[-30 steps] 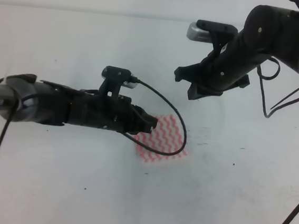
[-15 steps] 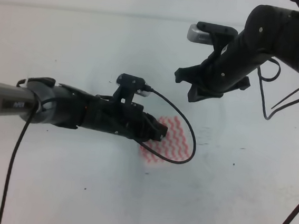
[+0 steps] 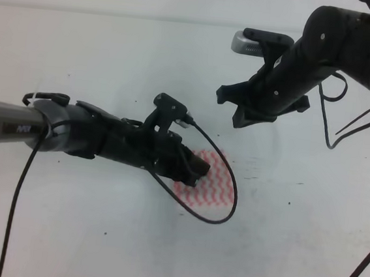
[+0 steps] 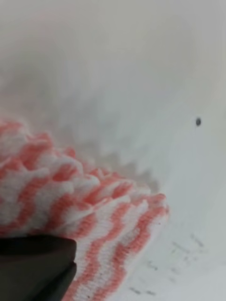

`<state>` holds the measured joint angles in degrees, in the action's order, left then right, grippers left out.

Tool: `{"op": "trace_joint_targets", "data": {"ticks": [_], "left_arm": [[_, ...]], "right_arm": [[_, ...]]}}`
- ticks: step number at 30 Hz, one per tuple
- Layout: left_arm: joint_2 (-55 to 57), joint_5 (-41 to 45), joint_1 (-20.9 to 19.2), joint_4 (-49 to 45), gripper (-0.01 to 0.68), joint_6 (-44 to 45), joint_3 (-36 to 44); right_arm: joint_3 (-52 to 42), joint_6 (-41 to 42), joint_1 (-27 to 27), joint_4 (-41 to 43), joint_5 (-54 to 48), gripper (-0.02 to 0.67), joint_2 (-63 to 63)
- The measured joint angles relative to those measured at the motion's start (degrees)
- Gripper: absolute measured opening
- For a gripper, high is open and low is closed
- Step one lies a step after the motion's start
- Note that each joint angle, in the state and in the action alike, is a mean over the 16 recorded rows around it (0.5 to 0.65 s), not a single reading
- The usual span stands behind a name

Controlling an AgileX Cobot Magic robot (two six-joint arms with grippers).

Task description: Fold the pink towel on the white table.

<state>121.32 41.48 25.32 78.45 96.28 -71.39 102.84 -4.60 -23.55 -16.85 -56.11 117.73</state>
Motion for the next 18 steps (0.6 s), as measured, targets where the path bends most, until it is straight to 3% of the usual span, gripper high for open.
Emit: {"op": "trace_joint_targets", "data": {"ticks": [18], "left_arm": [[-0.6,5.2,0.0,-4.8,-0.008,2.7,-1.3]], "right_arm": [[0.0,0.0,0.0,0.0,-0.7,-0.018,-0.2]]}}
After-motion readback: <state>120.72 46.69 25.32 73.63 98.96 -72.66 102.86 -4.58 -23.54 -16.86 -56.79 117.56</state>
